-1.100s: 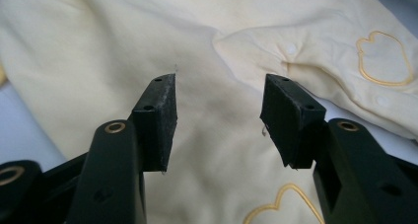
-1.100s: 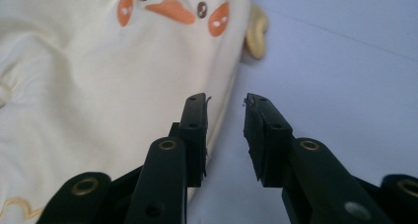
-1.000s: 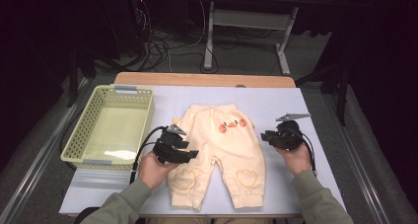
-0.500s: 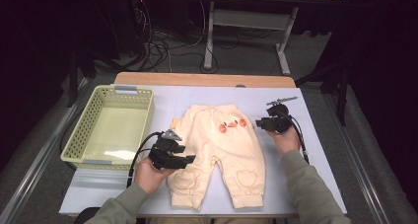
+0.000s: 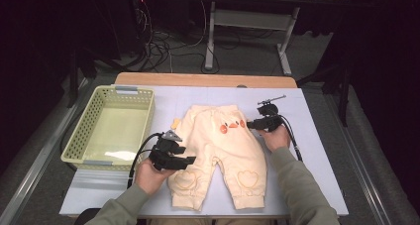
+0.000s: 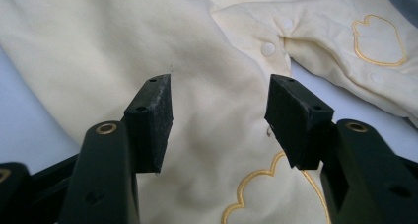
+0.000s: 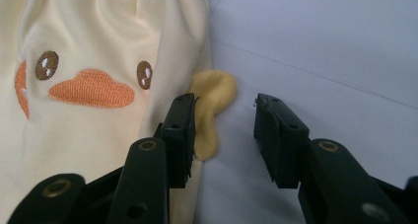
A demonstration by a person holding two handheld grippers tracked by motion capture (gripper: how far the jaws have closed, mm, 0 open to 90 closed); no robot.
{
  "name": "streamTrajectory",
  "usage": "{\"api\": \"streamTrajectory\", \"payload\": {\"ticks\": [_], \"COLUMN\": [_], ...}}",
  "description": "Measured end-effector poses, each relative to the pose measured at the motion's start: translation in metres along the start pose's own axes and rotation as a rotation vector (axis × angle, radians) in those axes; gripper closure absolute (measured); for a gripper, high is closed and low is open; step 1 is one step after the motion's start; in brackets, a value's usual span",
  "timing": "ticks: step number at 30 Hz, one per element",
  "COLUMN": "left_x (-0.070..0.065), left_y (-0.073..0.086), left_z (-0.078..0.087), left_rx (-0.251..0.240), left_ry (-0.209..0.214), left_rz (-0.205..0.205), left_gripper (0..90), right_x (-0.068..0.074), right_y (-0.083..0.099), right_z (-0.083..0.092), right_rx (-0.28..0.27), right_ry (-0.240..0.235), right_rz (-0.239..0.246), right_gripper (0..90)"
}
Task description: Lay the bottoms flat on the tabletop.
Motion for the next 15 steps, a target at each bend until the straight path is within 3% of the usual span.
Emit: {"api": "streamTrajectory", "payload": {"ticks": [7,13,15], "left_x": [0.001,0.0,0.0], "left_y": [0.001,0.001,0.001], "left_z": [0.0,0.0,0.0], "left_rx": [-0.001,0.0,0.0], "left_ry": [0.0,0.006,0.01], "left_rz": [0.004,0.005,0.009], "left_gripper": [42.3,42.3,42.4], "right_x": [0.003,0.013,0.014], "right_y": [-0.004,-0.002,-0.002], "right_z": [-0.018,-0.029,-0.03], "right_rx": [0.038,0.064,0.065], "right_ry": [-0.013,-0.059,-0.056], "right_rz": [-0.019,-0.045,-0.033], "right_gripper": [61.4,64.3,66.8]}}
Point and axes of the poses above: each handheld gripper's, and its own axes: z roughly backward along the jaws, y roughly out of its underside, x roughly to its left, the point moved 8 cm from there along -z, roughly forward along the jaws, and after that the axes turned 5 degrees about z, right-handed, at the moved point
